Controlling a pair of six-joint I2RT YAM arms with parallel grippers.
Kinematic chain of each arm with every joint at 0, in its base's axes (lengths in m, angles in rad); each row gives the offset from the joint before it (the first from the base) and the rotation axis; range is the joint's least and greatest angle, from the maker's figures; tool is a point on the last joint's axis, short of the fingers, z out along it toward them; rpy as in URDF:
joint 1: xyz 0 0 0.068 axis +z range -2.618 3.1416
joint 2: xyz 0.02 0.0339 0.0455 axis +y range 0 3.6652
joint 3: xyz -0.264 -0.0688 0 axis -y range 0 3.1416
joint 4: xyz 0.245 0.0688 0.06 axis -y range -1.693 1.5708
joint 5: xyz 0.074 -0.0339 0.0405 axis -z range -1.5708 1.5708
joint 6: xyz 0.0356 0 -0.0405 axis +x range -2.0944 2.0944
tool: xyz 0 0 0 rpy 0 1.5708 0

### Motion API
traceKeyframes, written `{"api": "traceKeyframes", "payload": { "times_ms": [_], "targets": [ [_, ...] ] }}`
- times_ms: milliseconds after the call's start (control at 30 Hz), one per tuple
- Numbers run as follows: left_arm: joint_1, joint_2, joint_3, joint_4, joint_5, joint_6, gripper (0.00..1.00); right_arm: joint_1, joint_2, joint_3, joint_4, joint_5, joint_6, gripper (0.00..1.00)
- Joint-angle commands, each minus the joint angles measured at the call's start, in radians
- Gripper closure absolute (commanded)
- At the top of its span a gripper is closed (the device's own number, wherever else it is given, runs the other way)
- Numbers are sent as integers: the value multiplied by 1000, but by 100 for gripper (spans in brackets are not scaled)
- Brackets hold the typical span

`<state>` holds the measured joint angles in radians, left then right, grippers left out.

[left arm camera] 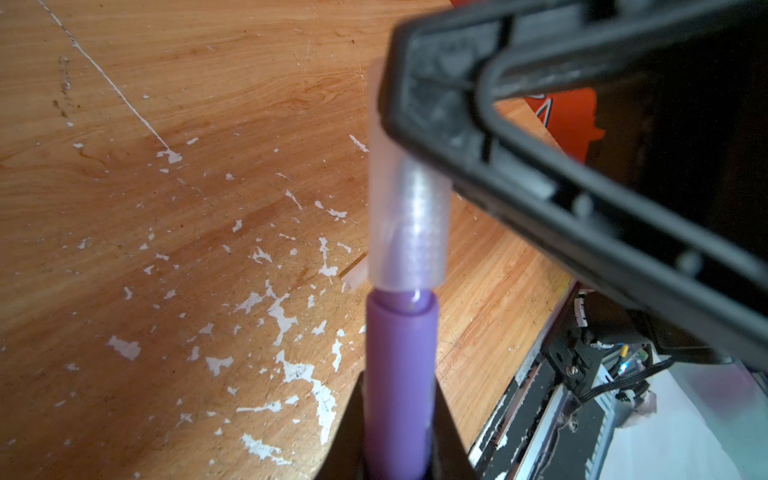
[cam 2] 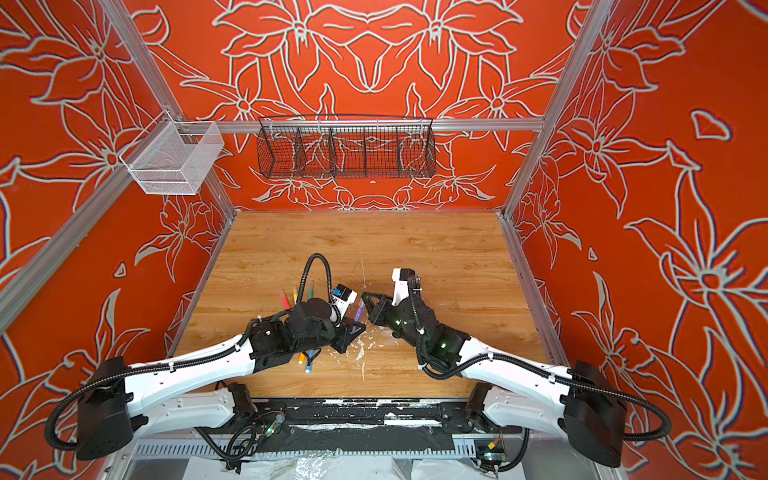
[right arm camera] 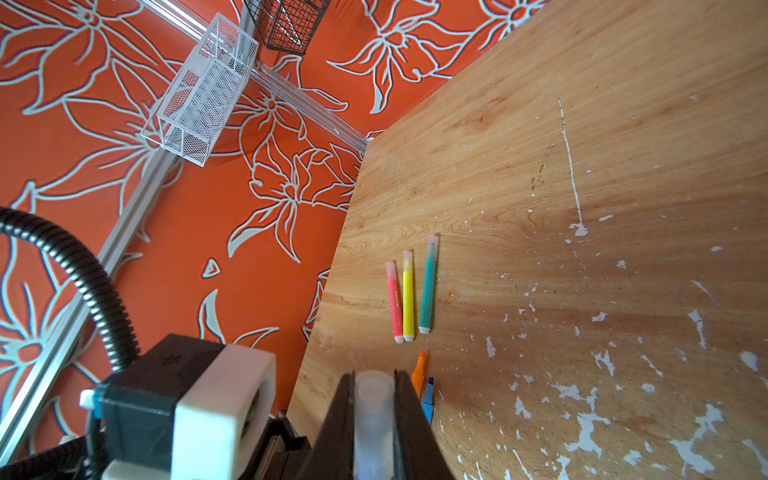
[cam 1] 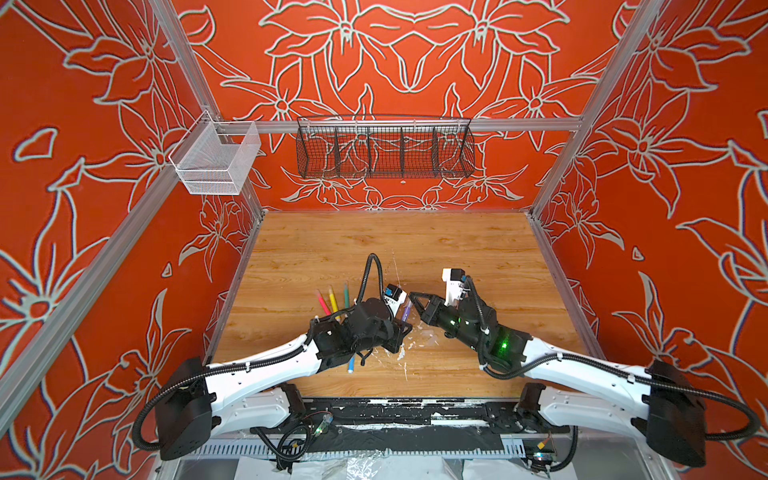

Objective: Insert the pens into the pen caps
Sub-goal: 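Lower the cap onto the purple marker tip held by the left gripper, then release the cap and raise the right gripper above the marker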

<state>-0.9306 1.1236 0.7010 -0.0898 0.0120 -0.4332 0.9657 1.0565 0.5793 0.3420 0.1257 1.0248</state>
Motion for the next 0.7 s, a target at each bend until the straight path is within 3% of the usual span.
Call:
{"api": "traceKeyframes", "payload": {
  "times_ms": [0,500,667],
  "targets": [
    [15,4,41,40,-93,19,100,30,-13,13,-66,-62,-23,96],
    [15,-46,-14,144,-84,91,100,59,-29,35,-106,-55,-46,95],
    [15,-77,-42,178,-66,104,100,59,-48,30,-89,-54,-45,70]
  ]
}}
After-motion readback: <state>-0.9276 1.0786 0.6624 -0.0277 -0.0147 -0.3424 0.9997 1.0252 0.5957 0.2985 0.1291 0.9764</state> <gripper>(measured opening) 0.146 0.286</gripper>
